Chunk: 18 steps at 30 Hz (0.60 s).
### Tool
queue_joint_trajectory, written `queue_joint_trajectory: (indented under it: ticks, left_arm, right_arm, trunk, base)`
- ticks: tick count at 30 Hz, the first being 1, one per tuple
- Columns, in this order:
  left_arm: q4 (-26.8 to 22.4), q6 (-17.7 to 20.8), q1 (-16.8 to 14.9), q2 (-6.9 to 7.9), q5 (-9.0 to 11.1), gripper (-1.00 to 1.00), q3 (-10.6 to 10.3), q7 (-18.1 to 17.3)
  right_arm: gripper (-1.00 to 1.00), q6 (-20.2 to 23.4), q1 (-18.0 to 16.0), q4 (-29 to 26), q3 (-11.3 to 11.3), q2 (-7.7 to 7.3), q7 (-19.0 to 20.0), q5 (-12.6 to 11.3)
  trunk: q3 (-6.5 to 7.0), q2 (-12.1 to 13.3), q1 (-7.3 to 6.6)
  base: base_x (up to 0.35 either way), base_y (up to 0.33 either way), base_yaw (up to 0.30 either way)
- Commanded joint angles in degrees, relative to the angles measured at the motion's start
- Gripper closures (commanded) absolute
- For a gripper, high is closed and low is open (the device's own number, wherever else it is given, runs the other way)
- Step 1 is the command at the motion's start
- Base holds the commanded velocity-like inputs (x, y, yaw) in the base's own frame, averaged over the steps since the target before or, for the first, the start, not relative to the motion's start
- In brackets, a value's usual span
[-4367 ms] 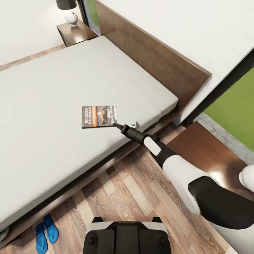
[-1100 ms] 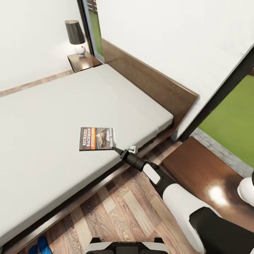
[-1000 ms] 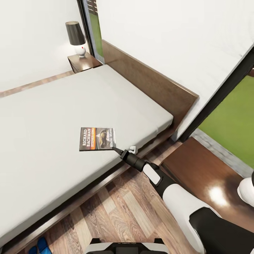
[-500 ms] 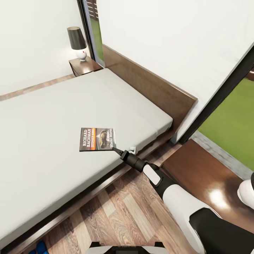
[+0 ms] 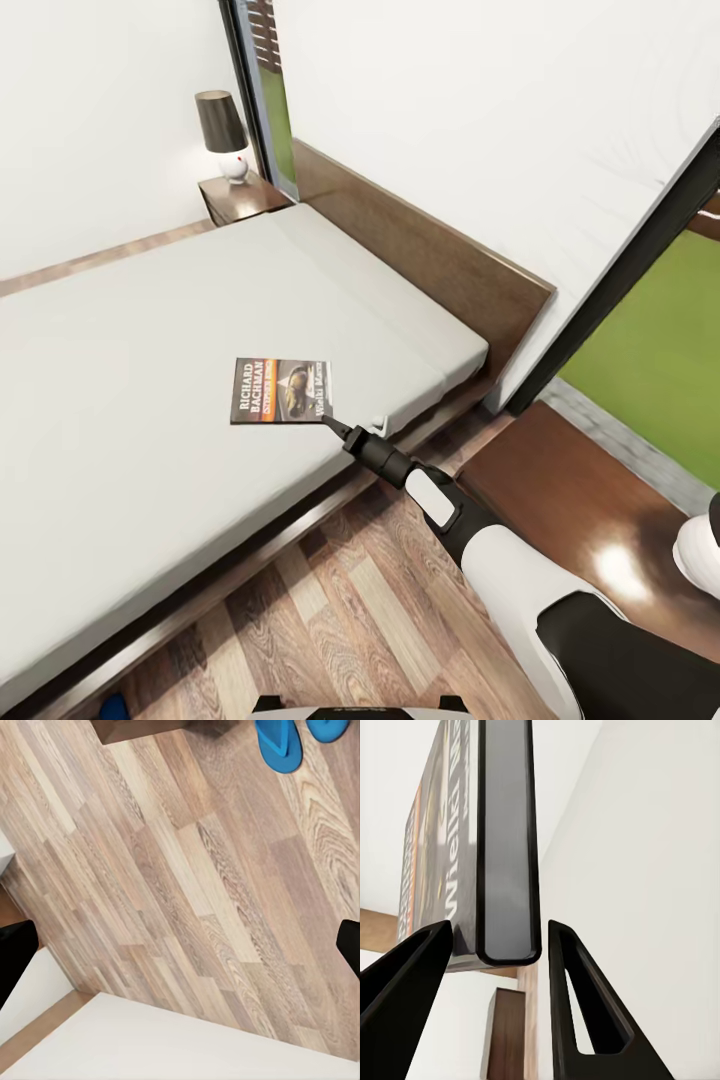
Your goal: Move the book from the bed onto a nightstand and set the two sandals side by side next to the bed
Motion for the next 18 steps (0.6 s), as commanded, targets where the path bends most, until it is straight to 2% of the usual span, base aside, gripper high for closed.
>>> queue_joint_trajectory:
  ticks: [1, 18]
  left_arm:
    - [0.0, -0.19, -0.03, 0.01, 0.62, -1.0, -0.46, 0.13]
    - [0.12, -0.18, -0.02, 0.01, 0.81, -1.0, -0.44, 0.05]
  right_arm:
    - [1.0, 0.48, -0.03, 0.05, 0.07, 0.0, 0.15, -0.62]
    - [1.0, 0.16, 0.03, 0.07, 0.08, 0.0, 0.14, -0.61]
  trunk:
    - [0.02, -0.08, 0.03]
    - [1.58, -0.08, 0.03]
  base:
    - [0.0, 0.0, 0.0]
    - [0.0, 0.0, 0.0]
